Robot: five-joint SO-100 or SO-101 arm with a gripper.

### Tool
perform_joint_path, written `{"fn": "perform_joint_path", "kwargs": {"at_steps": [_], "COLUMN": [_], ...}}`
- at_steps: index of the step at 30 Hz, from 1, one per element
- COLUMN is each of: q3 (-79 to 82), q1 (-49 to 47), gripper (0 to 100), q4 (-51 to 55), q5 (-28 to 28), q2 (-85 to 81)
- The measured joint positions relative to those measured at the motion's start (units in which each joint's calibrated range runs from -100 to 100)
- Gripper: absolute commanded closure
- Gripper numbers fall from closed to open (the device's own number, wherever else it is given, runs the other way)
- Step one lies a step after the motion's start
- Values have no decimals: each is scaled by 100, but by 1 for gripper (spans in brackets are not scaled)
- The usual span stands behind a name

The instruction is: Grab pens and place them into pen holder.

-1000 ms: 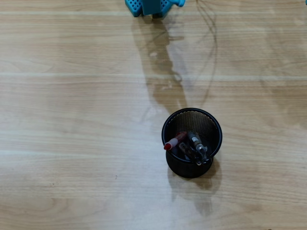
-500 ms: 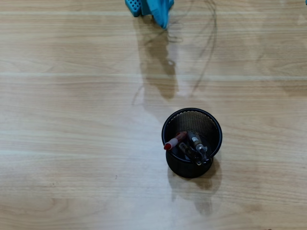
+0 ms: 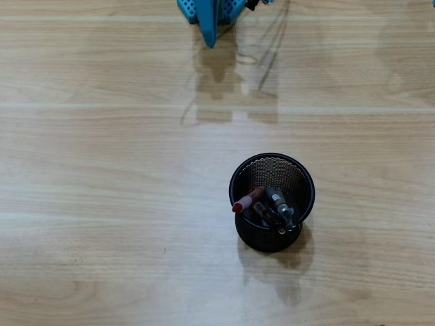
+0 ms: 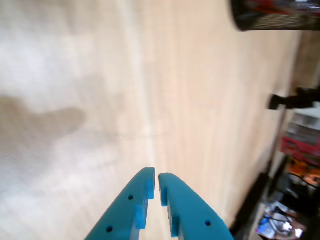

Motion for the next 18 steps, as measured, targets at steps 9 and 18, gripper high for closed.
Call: {"fn": "perform_joint_path", "kwargs": {"at_steps": [9,18], "q3": [1190,1287], "q1": [0,18], "gripper": [98,98], "q4": [-78,-87], "q5": [5,5], "q2": [-17,-25]}}
